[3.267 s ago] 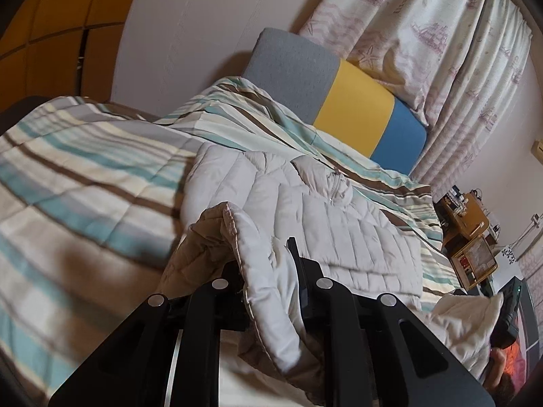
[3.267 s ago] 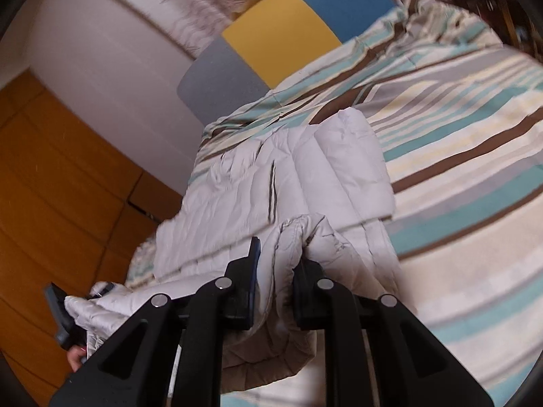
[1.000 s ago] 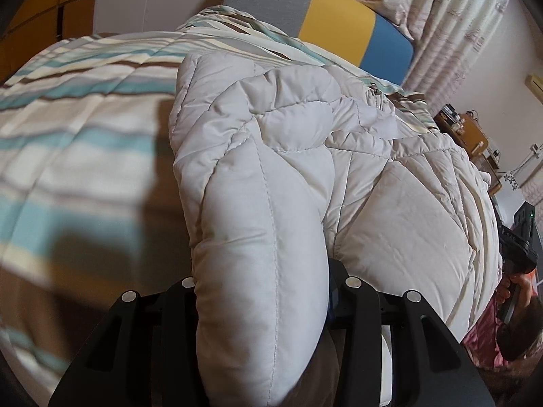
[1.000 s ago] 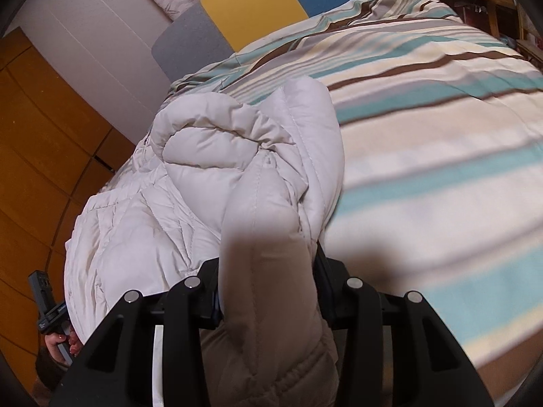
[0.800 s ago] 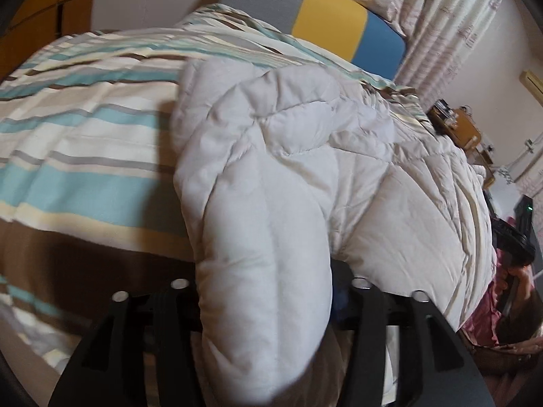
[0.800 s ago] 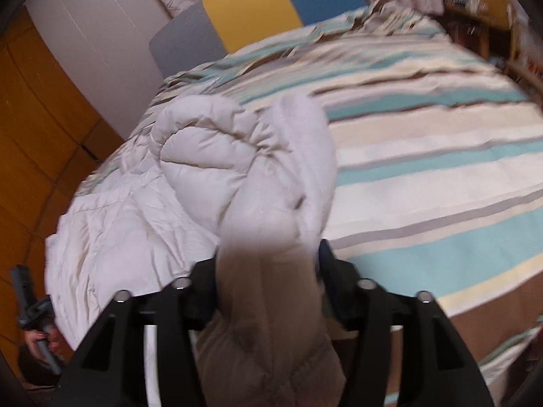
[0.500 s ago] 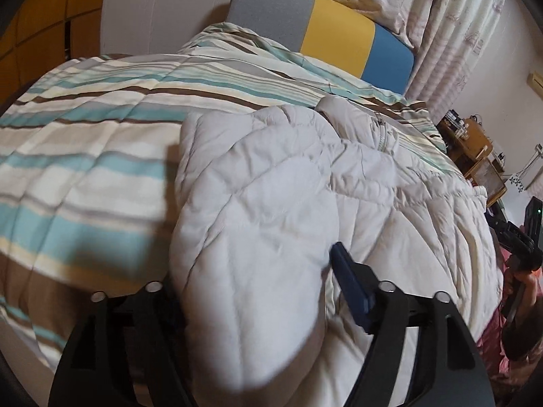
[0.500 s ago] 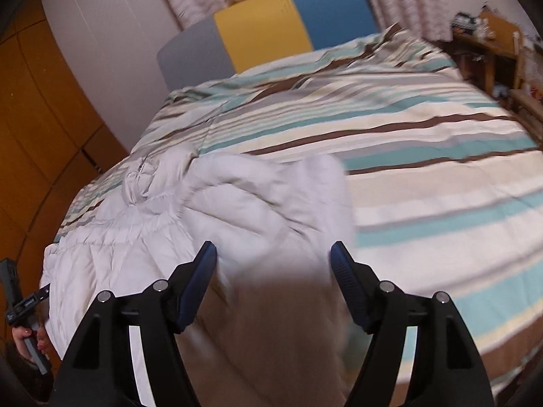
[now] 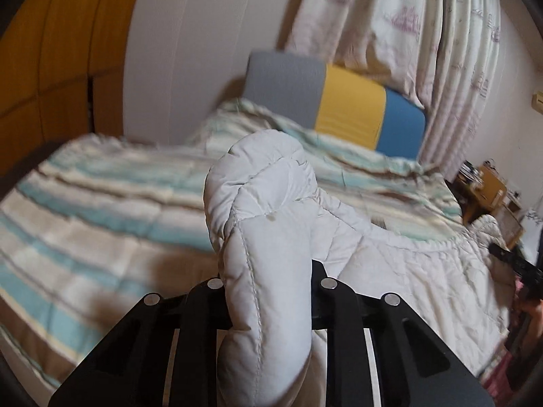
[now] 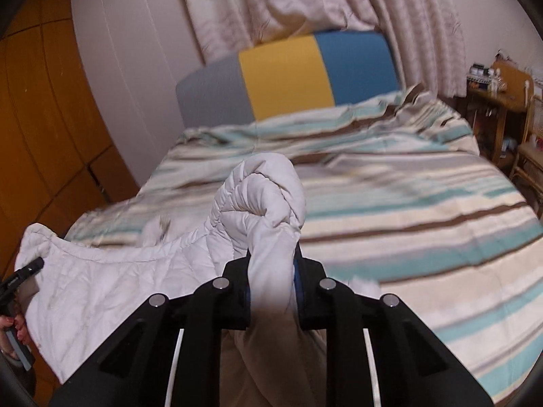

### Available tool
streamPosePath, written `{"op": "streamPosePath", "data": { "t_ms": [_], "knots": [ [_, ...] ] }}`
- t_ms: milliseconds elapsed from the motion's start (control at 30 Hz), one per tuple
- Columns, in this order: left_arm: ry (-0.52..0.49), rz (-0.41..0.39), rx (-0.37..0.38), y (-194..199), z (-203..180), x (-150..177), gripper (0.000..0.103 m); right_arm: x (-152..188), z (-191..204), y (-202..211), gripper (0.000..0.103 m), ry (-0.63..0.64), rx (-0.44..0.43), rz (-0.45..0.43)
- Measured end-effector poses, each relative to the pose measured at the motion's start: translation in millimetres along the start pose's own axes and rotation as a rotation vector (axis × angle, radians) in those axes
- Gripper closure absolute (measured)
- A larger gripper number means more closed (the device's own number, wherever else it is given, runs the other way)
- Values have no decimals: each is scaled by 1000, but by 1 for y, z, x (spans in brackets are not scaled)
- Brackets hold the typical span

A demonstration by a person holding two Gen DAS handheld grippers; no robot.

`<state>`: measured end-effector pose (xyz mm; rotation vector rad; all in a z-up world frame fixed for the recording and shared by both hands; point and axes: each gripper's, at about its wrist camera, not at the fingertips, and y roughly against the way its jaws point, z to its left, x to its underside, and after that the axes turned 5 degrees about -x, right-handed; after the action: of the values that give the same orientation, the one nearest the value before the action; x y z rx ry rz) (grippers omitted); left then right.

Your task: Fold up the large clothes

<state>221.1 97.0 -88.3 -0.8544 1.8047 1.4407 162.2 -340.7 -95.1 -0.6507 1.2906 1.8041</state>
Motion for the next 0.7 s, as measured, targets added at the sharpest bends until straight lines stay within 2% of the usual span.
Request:
{"op": "streamPosePath", "data": {
  "t_ms": [100,233,333,467,533,700],
  "knots": [
    [-44,-40,-83,-21,-14,-3,82,-2,-7,-21,86,-23,31,-10],
    [-63,0,-184,-64,-21,11,82,7,-22,-57,86,-58,77,20],
    [-73,20,-226,-85,-20,20,82,18,-31,-80,85,-63,106,49],
    [-77,30,-256,-102,-18,30,79,27,-38,-97,81,-54,144,50],
    [-75,50,-267,-115,-16,33,75,31,-40,-108,78,-45,170,72],
    [-71,141,-280,-147,-13,40,66,38,-43,-133,71,-31,225,142]
  ]
}}
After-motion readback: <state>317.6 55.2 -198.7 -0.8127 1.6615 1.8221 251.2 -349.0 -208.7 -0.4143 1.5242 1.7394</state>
